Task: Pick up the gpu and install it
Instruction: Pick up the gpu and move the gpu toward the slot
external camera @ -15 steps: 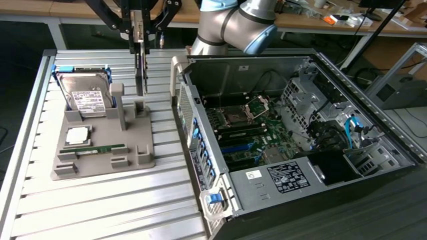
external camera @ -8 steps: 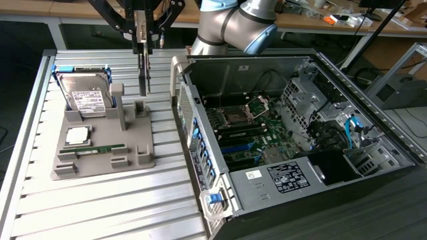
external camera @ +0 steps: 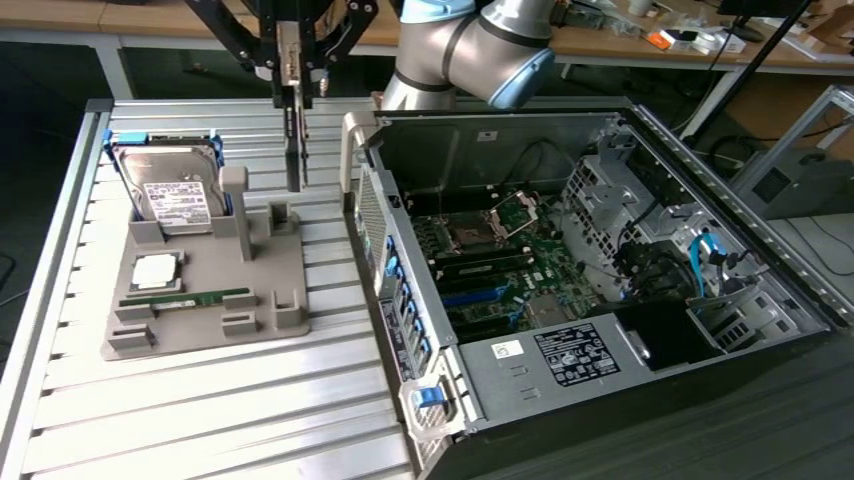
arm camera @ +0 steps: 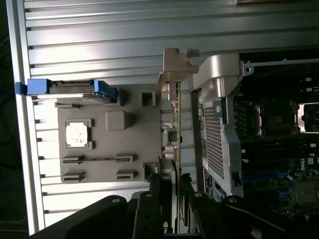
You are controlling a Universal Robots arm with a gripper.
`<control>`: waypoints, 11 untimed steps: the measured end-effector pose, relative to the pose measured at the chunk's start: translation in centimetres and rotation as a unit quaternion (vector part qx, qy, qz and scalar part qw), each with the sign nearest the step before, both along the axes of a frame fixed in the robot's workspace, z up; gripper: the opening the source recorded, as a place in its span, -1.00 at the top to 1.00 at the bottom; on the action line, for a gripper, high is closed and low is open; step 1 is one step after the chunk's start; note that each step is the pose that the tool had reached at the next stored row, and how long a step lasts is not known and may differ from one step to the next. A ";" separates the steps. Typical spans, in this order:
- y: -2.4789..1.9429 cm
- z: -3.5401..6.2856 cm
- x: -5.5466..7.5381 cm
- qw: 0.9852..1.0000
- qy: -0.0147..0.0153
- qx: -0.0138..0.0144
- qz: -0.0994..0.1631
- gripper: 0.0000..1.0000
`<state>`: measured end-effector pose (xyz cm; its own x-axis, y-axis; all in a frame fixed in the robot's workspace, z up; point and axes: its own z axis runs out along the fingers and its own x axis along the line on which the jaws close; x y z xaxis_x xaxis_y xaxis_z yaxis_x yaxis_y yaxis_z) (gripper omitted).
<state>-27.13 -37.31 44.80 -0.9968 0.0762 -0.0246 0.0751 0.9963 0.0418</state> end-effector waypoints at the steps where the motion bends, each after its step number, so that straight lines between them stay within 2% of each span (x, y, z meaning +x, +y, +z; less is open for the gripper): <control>1: 0.00 0.00 0.1 1.000 0.000 0.000 0.000 0.47; 11: -0.01 0.00 0.8 1.000 0.000 0.000 0.000 0.47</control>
<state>-26.34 -37.32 44.80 -0.9968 0.0762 -0.0246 0.0751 0.9963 0.0419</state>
